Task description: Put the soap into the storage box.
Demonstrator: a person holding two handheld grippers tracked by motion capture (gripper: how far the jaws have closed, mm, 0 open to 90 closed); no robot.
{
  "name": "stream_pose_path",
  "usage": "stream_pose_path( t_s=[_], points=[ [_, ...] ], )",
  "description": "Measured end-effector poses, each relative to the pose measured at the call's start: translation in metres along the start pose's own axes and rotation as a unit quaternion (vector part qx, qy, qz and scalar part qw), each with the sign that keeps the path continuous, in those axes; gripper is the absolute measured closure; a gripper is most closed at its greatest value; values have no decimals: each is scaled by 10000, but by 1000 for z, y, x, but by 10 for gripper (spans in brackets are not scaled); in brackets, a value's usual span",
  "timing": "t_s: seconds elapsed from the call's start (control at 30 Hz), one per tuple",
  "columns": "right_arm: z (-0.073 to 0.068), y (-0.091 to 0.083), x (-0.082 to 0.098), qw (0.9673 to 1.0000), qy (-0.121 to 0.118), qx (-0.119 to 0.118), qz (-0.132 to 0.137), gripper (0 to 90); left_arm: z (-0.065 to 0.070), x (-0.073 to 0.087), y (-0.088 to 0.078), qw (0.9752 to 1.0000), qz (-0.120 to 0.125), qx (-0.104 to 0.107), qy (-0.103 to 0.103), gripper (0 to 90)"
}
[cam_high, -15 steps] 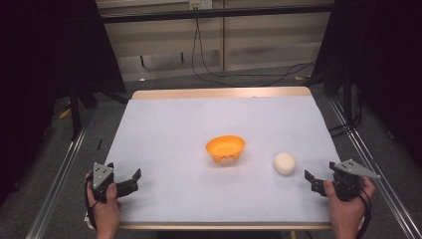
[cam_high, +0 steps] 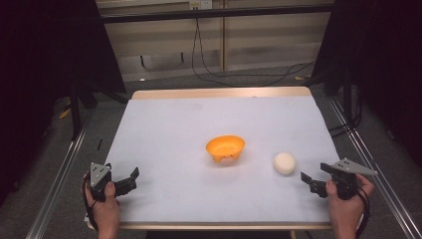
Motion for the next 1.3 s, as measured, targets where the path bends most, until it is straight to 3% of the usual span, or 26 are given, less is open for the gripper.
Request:
stream_pose_path(
  t_s=[0.2,0.23,0.5,0.53,0.57,0.6,0.63,0.73,0.77,0.83,0.87,0.9,0.97,1.1,1.3],
  points=[
    [-2,0,-3,9994,-73,-190,-271,133,1,1,2,9999,-79,-100,80,1],
    [-2,0,-5,9987,-202,-174,-429,126,2,1,2,9998,-82,-122,93,1],
    [-7,0,-12,9950,-514,-227,-830,118,3,1,2,9998,-99,-106,155,4],
    [-8,0,-13,9939,-563,-218,-928,97,4,1,2,9998,-91,-92,167,6],
    [-11,3,-12,9901,-702,-212,-1199,53,4,1,2,9998,-90,-89,171,7],
    [-11,3,-12,9901,-702,-212,-1199,53,4,1,2,9998,-86,-84,171,7],
    [-14,6,-13,9856,-866,-202,-1440,32,4,0,2,9998,-67,-84,178,9],
    [-16,8,-15,9827,-968,-222,-1565,25,4,0,2,9998,-71,-81,173,9],
    [-18,9,-17,9792,-1041,-277,-1717,16,4,1,2,9998,-73,-75,169,10],
    [-21,9,-19,9763,-1068,-328,-1853,11,4,1,2,9998,-76,-67,177,11],
    [-21,9,-19,9763,-1068,-328,-1853,11,4,1,2,9998,-76,-67,177,11],
    [-24,12,-19,9720,-1151,-354,-2016,0,4,1,2,9998,-80,-61,190,12],
    [-25,15,-20,9676,-1296,-316,-2142,0,4,1,2,9998,-81,-58,196,12],
    [-25,19,-24,9642,-1340,-263,-2274,0,5,1,1,9998,-72,-58,203,13],
    [-28,22,-32,9618,-1335,-274,-2375,18,5,1,2,9998,-63,1,196,13]
  ],
)
Point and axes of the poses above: each handheld gripper's, and its own axes: y roughly forward along the jaws, x roughly out of its underside, z roughly to its right, the point moved 10 cm from there along y, roughly forward along the jaws, and after that the axes turned 15 degrees about -z, right-handed, at the moved point
